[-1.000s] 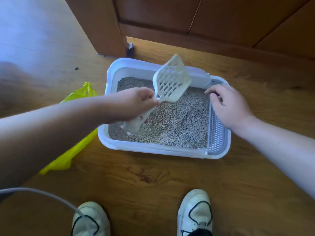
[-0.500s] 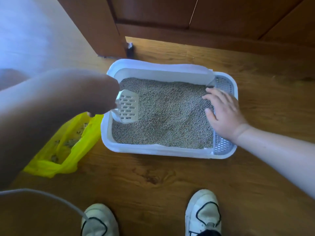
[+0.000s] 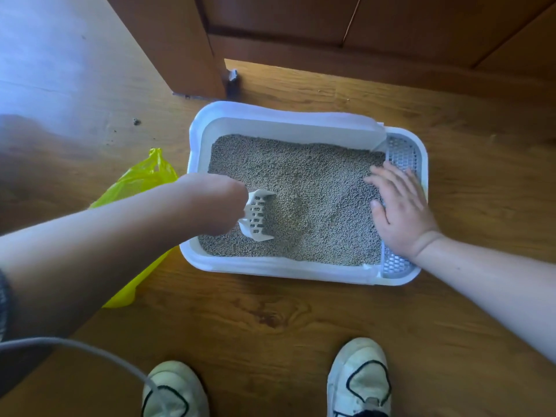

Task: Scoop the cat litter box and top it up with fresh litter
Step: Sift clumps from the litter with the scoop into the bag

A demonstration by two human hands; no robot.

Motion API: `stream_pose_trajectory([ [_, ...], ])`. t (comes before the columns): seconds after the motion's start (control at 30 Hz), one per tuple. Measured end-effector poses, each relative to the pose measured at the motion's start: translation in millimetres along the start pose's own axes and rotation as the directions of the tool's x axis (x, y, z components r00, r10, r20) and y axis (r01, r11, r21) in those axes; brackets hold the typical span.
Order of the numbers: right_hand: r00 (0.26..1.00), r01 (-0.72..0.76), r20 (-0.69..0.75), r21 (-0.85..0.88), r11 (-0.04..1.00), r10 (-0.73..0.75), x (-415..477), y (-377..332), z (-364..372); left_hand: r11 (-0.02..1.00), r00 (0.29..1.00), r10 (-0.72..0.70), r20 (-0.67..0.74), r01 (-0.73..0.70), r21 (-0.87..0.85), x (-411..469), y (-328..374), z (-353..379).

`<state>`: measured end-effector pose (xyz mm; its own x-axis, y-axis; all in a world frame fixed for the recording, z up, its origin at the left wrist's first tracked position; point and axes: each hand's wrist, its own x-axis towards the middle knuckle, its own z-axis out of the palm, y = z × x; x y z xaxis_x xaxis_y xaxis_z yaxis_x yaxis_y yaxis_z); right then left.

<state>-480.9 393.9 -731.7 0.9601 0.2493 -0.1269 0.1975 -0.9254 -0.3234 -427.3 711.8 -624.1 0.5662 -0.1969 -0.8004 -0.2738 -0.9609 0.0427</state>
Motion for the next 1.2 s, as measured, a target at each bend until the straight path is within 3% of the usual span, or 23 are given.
stream_pose_trajectory([
  [0.2, 0.999, 0.031, -0.034, -0.022, 0.999, -0.031, 0, 2, 4, 0.995, 0.993, 0.097, -0.061, -0.098, -0.014, 34, 0, 24],
  [0.4, 0.998, 0.047, -0.050, -0.011, 0.999, -0.047, 0, 4, 6, 0.986, 0.991, 0.107, -0.080, -0.116, -0.123, 55, 8, 33],
  [0.67, 0.999, 0.046, -0.024, -0.033, 0.998, -0.046, -1, 4, 6, 0.991, 0.993, 0.118, -0.016, -0.117, 0.057, 65, 12, -2],
  [0.77, 0.999, 0.044, -0.022, -0.030, 0.999, -0.045, -1, 5, 6, 0.983, 0.993, 0.101, -0.058, -0.091, 0.157, 65, 13, -9],
  [1.2, 0.996, 0.069, -0.064, 0.033, 0.997, -0.067, -2, 7, 7, 0.941, 0.926, 0.311, -0.214, -0.332, -0.070, 100, 56, 13],
])
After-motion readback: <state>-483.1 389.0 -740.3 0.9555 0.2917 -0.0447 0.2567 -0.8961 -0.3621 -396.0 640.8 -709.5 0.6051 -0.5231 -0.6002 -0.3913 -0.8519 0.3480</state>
